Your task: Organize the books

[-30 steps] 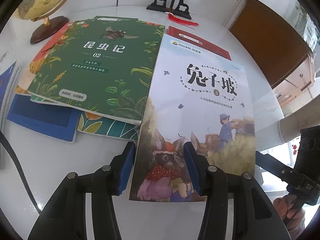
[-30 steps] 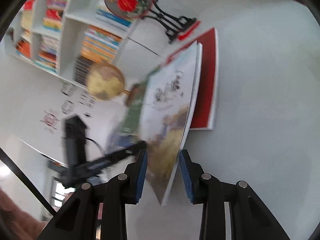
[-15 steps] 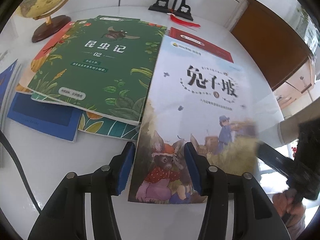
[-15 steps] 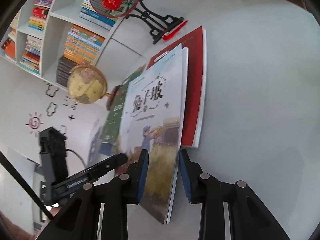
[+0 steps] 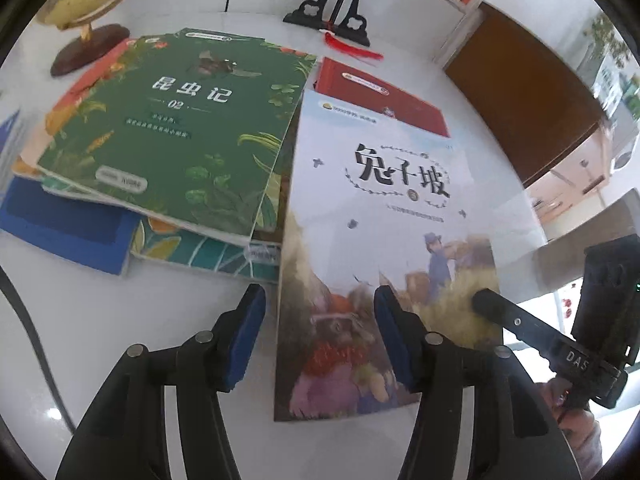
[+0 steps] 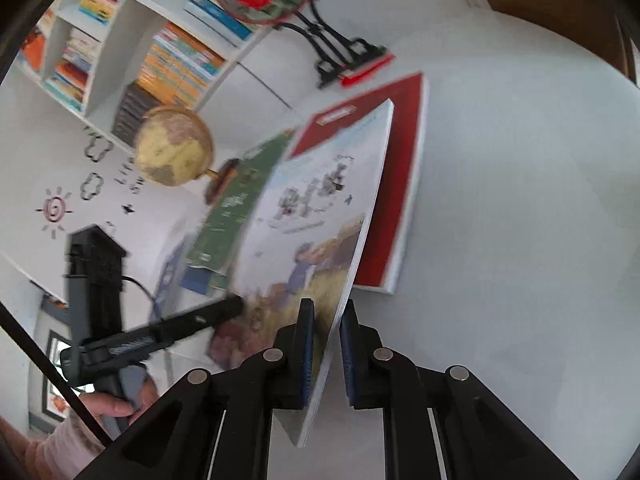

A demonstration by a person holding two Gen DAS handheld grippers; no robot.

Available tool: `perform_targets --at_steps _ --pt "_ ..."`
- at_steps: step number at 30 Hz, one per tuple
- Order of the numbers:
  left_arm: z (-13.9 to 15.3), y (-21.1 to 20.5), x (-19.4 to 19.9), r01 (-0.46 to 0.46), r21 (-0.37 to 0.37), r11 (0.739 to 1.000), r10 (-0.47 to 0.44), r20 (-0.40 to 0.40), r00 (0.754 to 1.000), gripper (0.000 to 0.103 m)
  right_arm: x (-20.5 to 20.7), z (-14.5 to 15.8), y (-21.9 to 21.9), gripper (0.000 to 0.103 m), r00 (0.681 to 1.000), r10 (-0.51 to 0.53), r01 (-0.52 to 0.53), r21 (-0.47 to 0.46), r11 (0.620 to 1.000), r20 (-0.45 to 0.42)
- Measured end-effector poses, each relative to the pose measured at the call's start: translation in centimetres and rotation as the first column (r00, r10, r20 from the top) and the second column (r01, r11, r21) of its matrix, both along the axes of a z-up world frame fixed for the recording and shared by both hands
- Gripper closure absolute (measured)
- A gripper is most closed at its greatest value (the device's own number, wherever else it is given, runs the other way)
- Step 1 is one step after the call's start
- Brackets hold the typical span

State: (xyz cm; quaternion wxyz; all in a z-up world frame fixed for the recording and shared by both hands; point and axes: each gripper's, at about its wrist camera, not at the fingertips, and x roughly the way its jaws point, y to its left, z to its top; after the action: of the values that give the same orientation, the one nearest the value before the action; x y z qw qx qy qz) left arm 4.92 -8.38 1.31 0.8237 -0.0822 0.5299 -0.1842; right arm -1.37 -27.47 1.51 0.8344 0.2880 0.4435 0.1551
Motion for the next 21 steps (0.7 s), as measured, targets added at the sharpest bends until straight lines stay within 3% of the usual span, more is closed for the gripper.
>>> perform_targets --at_steps 3,5,6,7,10,21 --pt "0.1 -0.7 0.3 0.015 -0.008 1.0 -0.015 -0.017 1.0 0.055 -0.1 -0.5 -0.7 0.091 1.0 -0.015 0.015 0.016 1.0 -0.017" --pt "0.6 -0.6 -0.2 0.028 0.015 0.999 -0.028 0.0 1.0 0.068 -0.3 -0.5 -0.8 0.09 0.999 -0.03 0.029 -0.008 1.0 -0.028" --pt "0.9 -0.3 -0.5 0.019 -0.002 1.0 -0.019 0.013 1.0 0.078 -0.3 -0.4 -0.9 0.09 0.999 -0.042 0.042 -0.022 0.999 -0.025" --pt "1.5 0.2 -0.8 0.009 -0.043 0.999 -0.008 0.025 1.0 0.08 -0.5 -0.4 -1.2 0.09 0.998 -0.05 0.05 -0.026 0.998 -0.024" --pt "3.4 0.4 -1.1 0.01 -0.096 0.995 -0.005 0.059 0.998 0.08 -0.4 0.1 -1.6 0.09 0.999 -0.044 0.044 -0.023 0.999 -0.009" --pt "8.0 -1.8 -1.8 0.134 0.041 0.99 -0.139 0.16 0.977 0.08 -0.4 4.7 -0.1 0.09 0.996 -0.016 0.024 -0.092 0.995 0.089"
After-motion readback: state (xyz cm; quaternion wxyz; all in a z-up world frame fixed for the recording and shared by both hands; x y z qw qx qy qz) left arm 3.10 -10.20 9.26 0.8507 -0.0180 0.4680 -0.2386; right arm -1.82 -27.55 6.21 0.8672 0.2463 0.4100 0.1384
